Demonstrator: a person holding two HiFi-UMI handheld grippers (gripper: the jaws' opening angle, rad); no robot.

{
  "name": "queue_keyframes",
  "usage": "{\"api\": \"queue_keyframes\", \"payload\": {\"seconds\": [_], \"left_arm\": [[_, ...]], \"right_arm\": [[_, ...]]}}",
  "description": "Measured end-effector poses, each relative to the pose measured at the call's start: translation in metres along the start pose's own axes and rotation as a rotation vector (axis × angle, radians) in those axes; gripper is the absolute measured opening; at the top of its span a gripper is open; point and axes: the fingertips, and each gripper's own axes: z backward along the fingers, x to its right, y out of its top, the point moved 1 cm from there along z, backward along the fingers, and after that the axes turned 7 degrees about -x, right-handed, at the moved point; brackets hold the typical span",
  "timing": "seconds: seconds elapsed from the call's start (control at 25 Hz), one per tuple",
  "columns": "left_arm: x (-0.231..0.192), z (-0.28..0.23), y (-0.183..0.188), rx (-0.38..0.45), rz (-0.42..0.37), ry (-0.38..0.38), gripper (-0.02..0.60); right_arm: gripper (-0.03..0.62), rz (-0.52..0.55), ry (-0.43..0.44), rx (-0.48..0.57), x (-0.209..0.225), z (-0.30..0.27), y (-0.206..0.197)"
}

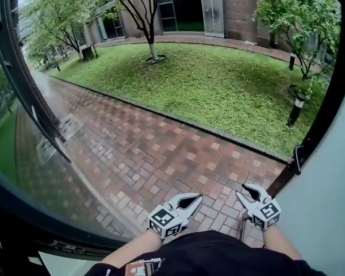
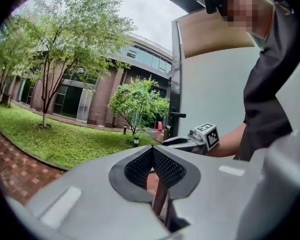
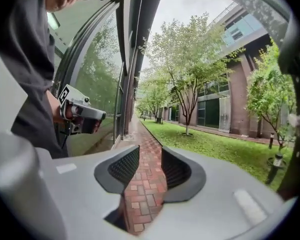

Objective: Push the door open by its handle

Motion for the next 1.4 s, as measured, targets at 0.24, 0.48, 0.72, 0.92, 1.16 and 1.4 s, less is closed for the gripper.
{"api": "queue_keyframes", "payload": {"seconds": [0.24,0.48,0.72,0.92,1.16,1.4], "left_arm": [[0.042,0.071,0.001,0.028,-0.147,0.064,0.0],[0.091,0.156,-0.009,0.072,-0.171,0.009,0.0],[0.144,0.267,-0.031,0.084,-0.15,-0.104,0.0],[0.166,0.317,-0.035,0.09,-0.088,-0.173,0.0],[0.193,0.356,-0.044,0.077,-0.062,-0.201,0.0],[0.221,0.401,-0.075,0.047,-0.077,-0.13,0.0]], "right_arm": [[0.14,0.055,0.052,0.015,-0.052,0.008,0.022],[0.14,0.104,0.026,0.012,-0.14,0.03,0.036],[0.14,0.034,-0.039,-0.01,-0.259,0.072,0.046],[0.14,0.002,-0.106,-0.025,-0.33,0.126,0.061],[0.14,-0.014,-0.226,-0.008,-0.365,0.198,0.062],[0.14,-0.033,-0.195,0.038,-0.42,0.237,0.046]]}}
